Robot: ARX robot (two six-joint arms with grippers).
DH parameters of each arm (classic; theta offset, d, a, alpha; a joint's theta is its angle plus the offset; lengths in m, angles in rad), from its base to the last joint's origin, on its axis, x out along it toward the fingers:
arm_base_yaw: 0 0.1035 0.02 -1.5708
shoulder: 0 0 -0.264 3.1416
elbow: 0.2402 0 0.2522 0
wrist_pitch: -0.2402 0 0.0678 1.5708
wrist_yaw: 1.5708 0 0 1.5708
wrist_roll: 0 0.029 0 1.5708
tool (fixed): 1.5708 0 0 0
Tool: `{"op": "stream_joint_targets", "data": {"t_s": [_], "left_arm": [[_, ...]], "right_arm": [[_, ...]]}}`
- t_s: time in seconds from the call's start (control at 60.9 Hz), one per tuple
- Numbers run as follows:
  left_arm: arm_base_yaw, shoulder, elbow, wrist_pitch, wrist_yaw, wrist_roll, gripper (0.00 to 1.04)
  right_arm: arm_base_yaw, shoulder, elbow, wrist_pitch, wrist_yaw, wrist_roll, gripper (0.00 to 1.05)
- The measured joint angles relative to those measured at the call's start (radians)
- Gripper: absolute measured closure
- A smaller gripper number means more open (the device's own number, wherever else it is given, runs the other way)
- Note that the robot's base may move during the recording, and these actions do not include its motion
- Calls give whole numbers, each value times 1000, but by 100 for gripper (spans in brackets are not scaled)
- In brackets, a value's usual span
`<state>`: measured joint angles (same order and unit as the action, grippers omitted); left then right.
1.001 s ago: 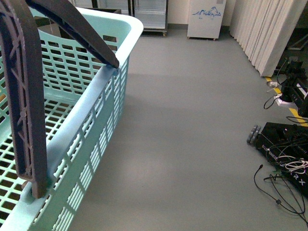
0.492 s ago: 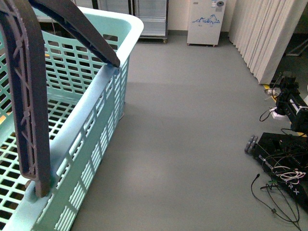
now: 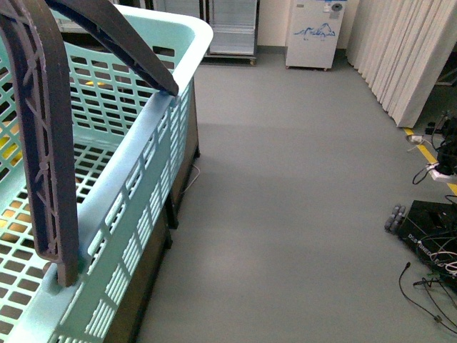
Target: Pick lemon and mango into basket
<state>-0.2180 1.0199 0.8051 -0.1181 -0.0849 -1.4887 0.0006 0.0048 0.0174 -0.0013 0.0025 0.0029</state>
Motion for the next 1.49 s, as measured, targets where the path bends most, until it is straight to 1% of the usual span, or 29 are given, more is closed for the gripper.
{"op": "stream_joint_targets", "data": {"t_s": [0.016,0.049,0.098,0.115,0.131,1.494], "left_arm": [[0,0,0,0,1,0,79],[0,0,0,0,0,1,83],[0,-5,0,0,-1,2,94],[0,-4,0,0,-1,2,99],[0,-4,1,0,-2,1,100],[2,-5,2,0,1,2,100]], "right_arm": [[0,0,0,0,0,0,9],[0,-2,0,1,0,0,9],[0,-2,0,1,-1,0,9],[0,0,0,0,-2,0,9],[0,-1,0,0,0,0,9],[0,-2,0,0,-5,0,9]]}}
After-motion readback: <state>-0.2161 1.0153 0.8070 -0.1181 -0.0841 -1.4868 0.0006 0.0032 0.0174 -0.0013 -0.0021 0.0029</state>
